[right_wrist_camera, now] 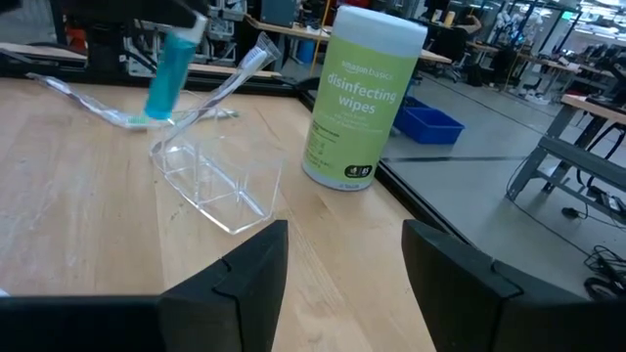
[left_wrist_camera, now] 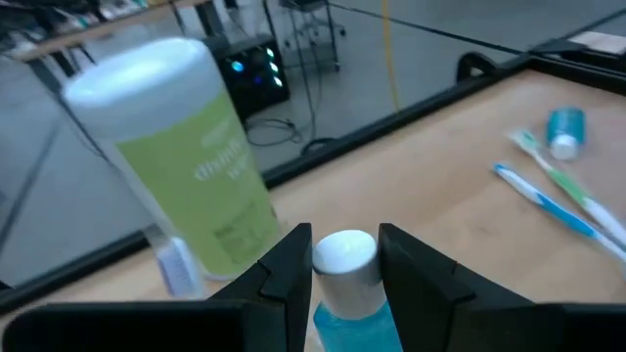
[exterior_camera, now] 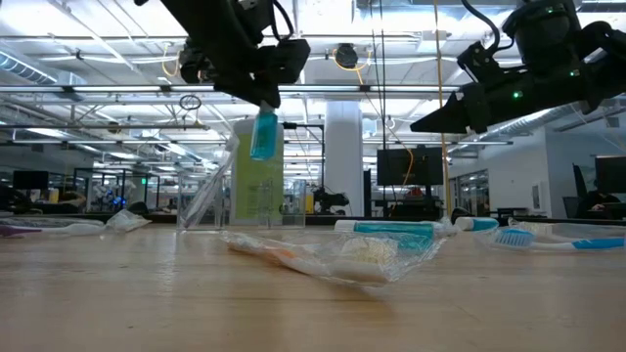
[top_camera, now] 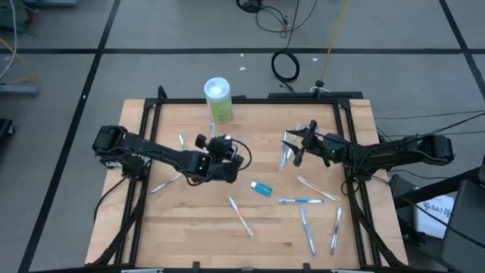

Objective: Pick & Place toothbrushing station
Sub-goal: Put the bottom blue mouthwash into the transparent organizer

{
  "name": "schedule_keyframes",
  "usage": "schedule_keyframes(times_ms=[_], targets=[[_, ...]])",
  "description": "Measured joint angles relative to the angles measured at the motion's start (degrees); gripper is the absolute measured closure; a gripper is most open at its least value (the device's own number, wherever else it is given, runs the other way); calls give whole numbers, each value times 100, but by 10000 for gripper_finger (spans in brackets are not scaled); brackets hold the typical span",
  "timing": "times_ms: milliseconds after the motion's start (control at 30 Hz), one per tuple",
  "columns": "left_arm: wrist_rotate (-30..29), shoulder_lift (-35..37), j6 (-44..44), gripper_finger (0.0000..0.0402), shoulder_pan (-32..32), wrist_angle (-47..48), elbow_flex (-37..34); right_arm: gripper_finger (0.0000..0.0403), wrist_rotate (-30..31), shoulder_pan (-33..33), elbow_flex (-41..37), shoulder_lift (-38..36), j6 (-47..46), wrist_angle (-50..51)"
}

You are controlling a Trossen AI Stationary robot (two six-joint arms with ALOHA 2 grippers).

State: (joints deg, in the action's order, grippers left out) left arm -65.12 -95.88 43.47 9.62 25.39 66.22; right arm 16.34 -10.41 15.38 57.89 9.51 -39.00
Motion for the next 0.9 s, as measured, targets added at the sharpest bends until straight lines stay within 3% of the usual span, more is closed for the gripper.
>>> schedule_keyframes(times_ms=[467,900], targets=[[-422,-109,71,289,-362,112,-2,206,-1,-2,0,0,18,-9],[-874,-755,973,289,-360,412,-5,206,-9,0,2,-2,18,-105]])
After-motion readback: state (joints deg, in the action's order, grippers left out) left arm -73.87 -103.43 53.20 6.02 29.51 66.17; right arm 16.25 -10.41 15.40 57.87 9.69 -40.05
